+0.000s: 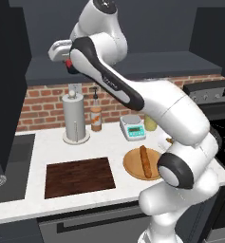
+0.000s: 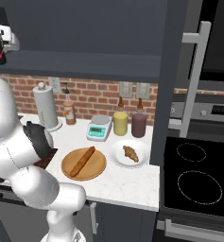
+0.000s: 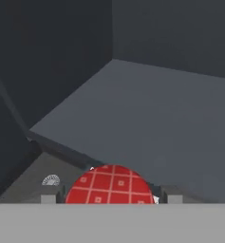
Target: From the different types of pastries on the counter, select a croissant and place it on the cutting board. Then retrieve a jar of jam from the cabinet and place it alongside the croissant on the cutting board.
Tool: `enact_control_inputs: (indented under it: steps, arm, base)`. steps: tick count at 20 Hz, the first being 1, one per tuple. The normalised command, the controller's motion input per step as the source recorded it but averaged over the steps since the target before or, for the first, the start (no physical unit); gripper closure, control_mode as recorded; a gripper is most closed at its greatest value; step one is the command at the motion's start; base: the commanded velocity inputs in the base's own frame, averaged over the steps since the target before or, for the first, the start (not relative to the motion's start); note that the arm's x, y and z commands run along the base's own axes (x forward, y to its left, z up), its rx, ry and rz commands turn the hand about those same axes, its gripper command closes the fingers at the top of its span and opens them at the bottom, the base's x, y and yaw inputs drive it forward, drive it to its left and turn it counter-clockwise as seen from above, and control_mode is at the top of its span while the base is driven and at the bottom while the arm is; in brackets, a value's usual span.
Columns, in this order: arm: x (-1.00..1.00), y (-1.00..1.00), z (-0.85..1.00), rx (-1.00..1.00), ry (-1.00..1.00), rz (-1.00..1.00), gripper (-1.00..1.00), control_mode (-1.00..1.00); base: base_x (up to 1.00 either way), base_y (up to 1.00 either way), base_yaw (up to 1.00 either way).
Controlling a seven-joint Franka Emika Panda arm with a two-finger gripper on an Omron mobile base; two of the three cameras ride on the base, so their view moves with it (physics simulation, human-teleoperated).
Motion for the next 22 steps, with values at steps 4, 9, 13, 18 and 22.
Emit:
enact_control_inputs:
  steps: [4,9,13,18,22]
  arm:
    - [-0.83,-0.94,0.0,0.03,-0.03,0.0,1.0,-1.0]
    - [-1.0,-0.84,-0.02,0.07,-0.09,0.0,1.0,-1.0]
    - [-1.0,-0.6,-0.11,0.07,-0.16,0.0,1.0,-1.0]
    - [-1.0,-0.27,-0.23,0.08,-0.09,0.0,1.0,-1.0]
    - [-1.0,-0.06,-0.47,0.1,-0.01,0.0,1.0,-1.0]
  base:
    - [0.0,0.0,0.0]
    - [0.0,0.0,0.0]
    - [0.0,0.0,0.0]
    - [0.0,0.0,0.0]
    - [0.0,0.0,0.0]
